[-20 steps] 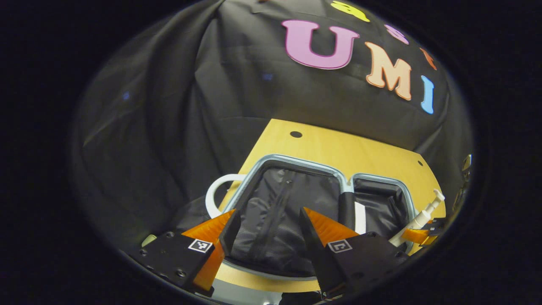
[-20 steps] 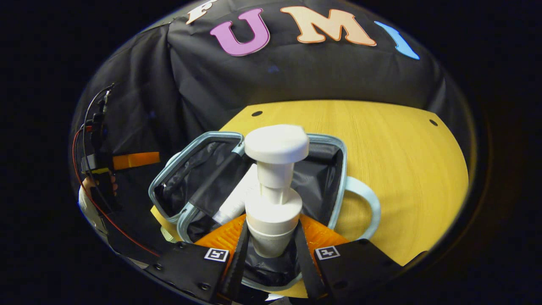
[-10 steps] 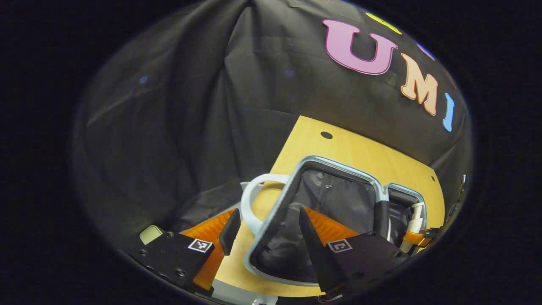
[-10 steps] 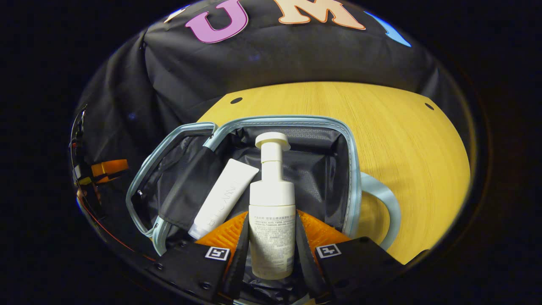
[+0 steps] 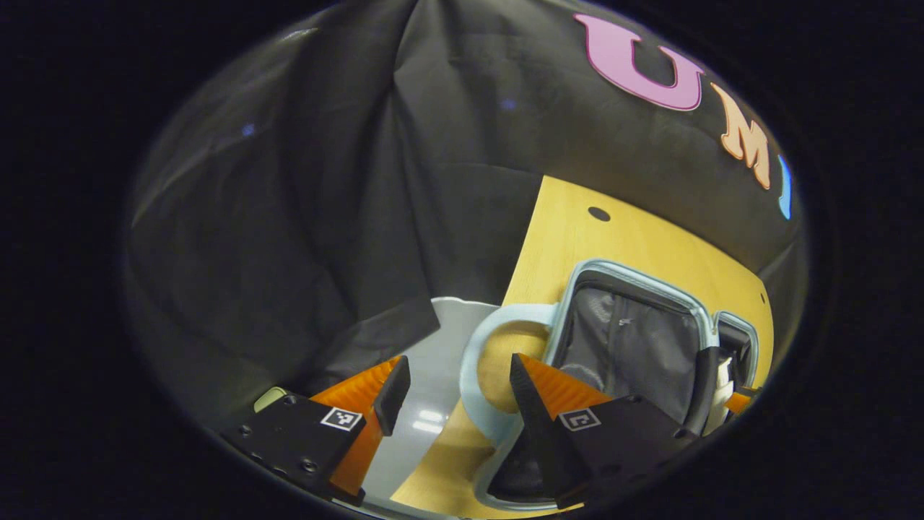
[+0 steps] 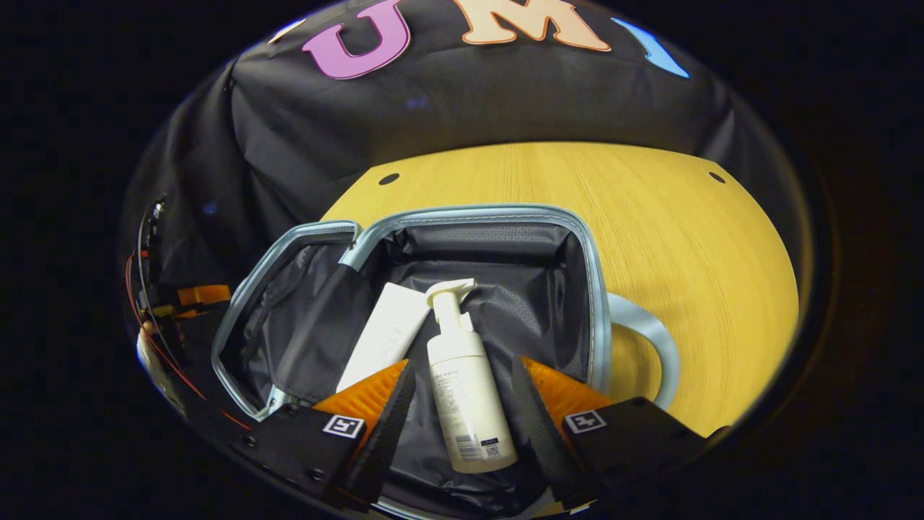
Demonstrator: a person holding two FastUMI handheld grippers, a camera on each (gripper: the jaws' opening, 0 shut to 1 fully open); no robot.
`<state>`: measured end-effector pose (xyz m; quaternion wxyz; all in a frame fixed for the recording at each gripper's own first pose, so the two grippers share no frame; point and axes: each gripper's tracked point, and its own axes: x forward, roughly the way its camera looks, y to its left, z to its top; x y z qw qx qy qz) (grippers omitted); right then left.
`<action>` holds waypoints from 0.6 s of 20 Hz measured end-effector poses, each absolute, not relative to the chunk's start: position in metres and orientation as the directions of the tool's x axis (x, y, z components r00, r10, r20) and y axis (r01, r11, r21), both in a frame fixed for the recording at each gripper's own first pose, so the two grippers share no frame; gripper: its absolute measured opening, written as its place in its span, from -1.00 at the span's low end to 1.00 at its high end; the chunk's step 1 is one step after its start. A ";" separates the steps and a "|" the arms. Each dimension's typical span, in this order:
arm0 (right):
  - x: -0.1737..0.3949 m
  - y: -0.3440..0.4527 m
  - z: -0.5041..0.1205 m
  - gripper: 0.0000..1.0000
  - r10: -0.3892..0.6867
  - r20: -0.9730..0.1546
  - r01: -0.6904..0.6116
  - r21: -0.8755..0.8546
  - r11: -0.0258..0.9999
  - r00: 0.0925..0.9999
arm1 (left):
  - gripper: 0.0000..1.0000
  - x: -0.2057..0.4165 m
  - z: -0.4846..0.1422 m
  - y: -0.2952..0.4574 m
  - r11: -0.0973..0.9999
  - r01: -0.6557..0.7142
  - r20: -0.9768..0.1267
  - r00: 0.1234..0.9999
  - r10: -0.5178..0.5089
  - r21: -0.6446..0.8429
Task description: First open the suitcase, pack the skin care products into it, and then close the suitcase.
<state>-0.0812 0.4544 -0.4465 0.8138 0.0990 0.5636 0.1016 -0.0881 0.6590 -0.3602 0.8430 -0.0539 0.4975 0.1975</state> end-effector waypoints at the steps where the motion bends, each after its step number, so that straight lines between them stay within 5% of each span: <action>1: -0.079 0.453 -0.440 0.67 0.278 -0.892 -0.044 0.281 0.959 0.357 | 0.67 -0.087 -0.368 0.661 0.919 -0.381 -0.871 0.412 0.269 0.104; 7: -0.070 0.431 -0.398 0.83 0.253 -0.860 -0.036 0.265 0.964 0.443 | 0.53 -0.082 -0.399 0.665 0.938 -0.339 -0.915 0.352 0.198 0.072; 12: -0.061 0.416 -0.372 0.83 0.225 -0.825 -0.056 0.230 0.972 0.518 | -0.04 -0.083 -0.420 0.662 0.939 -0.340 -0.939 0.301 0.167 0.058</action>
